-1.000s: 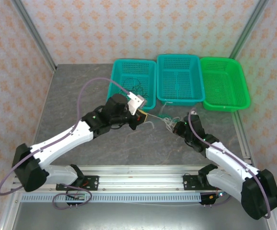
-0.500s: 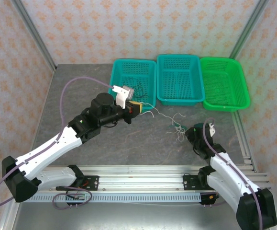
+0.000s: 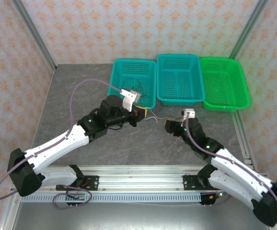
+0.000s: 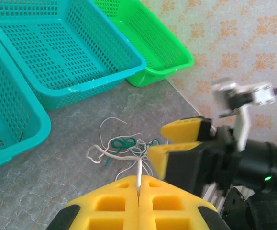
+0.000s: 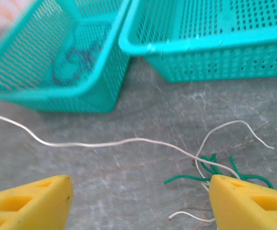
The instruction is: Untangle the cables
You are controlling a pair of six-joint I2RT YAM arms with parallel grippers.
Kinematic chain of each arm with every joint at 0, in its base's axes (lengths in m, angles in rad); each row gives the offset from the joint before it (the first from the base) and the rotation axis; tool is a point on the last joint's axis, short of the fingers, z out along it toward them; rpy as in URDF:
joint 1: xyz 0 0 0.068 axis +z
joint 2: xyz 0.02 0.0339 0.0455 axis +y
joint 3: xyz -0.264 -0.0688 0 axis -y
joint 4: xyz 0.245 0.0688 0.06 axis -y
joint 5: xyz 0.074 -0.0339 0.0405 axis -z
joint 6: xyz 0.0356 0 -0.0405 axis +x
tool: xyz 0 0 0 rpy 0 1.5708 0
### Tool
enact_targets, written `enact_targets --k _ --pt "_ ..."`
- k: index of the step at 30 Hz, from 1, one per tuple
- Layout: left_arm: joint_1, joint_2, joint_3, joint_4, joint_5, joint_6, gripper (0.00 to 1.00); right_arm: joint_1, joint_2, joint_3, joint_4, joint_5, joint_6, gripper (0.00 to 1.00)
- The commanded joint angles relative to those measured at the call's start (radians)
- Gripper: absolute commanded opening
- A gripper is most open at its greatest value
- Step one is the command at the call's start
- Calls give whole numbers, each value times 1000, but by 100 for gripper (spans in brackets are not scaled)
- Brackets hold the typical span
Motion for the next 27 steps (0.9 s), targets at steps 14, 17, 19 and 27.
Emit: enact_targets --k 14,17,19,27 --pt "10 -299 -112 54 -124 -34 0 -154 615 159 -59 290 433 87" --pt "20 -465 -188 -10 -218 -37 0 -212 617 114 -12 224 514 71" --pt "26 -588 -225 -100 -314 -41 0 -239 592 90 5 204 534 64" --pt "40 -799 -405 -426 -538 -231 0 -300 520 34 69 115 495 57"
